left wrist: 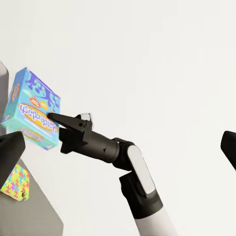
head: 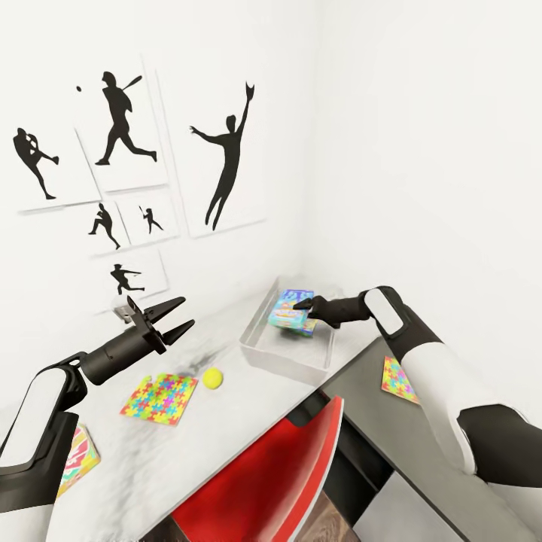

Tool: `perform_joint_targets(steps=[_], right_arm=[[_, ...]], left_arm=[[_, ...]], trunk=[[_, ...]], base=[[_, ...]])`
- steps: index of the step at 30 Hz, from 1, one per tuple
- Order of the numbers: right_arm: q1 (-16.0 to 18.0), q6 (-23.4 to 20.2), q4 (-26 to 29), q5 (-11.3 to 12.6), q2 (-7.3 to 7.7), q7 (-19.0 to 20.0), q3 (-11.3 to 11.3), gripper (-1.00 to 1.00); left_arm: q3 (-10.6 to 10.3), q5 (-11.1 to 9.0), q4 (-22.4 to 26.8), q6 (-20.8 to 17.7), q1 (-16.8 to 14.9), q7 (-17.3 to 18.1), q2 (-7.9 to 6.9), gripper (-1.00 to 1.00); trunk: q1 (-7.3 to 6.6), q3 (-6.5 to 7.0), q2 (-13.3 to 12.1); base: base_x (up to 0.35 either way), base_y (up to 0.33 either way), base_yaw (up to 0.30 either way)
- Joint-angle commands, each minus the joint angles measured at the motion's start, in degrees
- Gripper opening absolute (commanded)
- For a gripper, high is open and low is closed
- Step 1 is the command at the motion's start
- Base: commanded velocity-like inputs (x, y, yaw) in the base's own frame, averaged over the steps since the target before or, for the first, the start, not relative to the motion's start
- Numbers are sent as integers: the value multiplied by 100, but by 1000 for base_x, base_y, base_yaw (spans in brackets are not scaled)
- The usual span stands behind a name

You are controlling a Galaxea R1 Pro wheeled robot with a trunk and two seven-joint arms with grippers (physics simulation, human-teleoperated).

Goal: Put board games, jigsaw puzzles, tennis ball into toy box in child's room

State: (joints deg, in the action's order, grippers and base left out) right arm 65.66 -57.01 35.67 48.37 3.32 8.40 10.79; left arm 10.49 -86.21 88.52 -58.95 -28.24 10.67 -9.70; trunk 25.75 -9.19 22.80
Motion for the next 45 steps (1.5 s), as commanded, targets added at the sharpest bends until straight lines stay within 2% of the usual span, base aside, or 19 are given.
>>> perform_joint_targets(steps=[1,8,18,23,26,32,45], right_arm=[[1,-8,34,-39,28,75,18,-100],[-8,-13,150,-33,99,75,18,-100],[1,-12,148,-30,49,74,27,-100],[23,-13,122,-33,29,74,34,-100],[30,-12,117,-36,18,74,36,-100],[34,-12,109,-38,11,69,45,-100],[25,-12,114,-38,-2,66,55,-100]], left_arm=[[6,59,-2,-20,-6,58,1,100],[6,61,-2,-20,-6,58,3,100],[6,48,0,-20,-6,63,3,100],[-109,36,215,-15,-8,55,59,100],[-275,40,302,-3,-16,41,97,100],[-347,38,344,4,-20,35,114,100],[-362,11,358,6,-17,31,111,100]], trunk=[[3,-14,12],[3,-56,12],[3,-146,12],[3,-192,12],[3,-220,12],[3,-276,12],[3,-398,12]], base=[[0,0,8],[0,0,3],[0,0,0],[0,0,7],[0,0,3],[0,0,1],[0,0,18]])
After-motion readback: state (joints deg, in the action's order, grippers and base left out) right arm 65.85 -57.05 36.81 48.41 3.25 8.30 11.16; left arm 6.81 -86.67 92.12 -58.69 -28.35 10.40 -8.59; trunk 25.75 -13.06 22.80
